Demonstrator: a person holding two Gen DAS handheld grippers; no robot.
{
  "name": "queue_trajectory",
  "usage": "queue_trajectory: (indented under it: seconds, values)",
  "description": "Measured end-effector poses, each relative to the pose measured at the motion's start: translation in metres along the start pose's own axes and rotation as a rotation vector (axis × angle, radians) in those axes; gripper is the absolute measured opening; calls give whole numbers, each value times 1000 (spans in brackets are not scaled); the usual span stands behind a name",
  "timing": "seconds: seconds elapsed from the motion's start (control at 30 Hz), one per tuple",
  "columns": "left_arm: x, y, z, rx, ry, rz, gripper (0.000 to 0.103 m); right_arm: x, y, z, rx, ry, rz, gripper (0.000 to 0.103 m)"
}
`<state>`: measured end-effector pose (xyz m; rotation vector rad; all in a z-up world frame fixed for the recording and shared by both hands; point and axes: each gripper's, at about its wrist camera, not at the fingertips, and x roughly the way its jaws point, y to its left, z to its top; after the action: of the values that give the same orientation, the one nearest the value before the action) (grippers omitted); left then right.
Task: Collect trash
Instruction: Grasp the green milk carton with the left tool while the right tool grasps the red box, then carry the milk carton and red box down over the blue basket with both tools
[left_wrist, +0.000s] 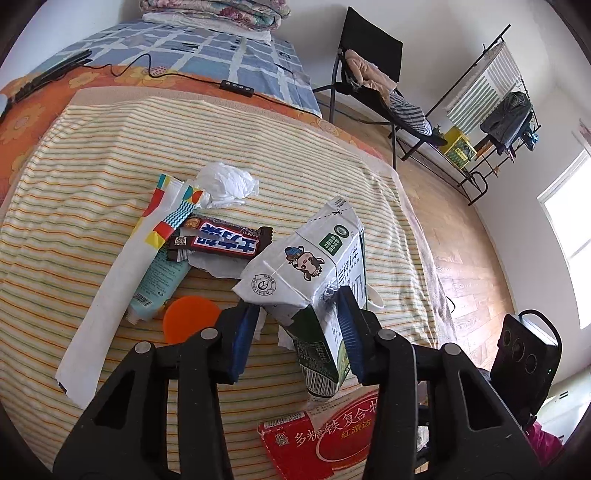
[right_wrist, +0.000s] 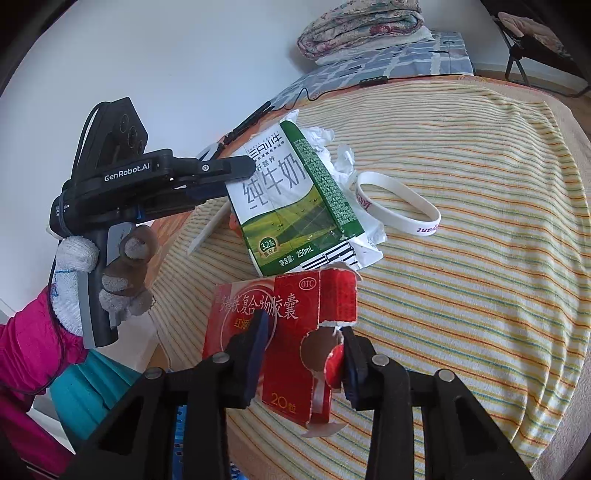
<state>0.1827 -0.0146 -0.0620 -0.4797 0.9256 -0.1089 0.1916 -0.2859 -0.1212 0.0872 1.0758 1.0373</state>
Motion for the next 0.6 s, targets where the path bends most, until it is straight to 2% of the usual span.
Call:
queue_trajectory:
  seconds: [0.17,0.3,0.6]
  values:
    - [-13,-13,3,55,-39,2,39,-12,14,4,-7,-29,-9,24]
    - [-23,-15,3,62,-55,3,39,-21,32,4,-33,-37,-55,21]
    - [-70,9,-3,52,-101,6,38,-58,43,4,-15,-114,-115,14]
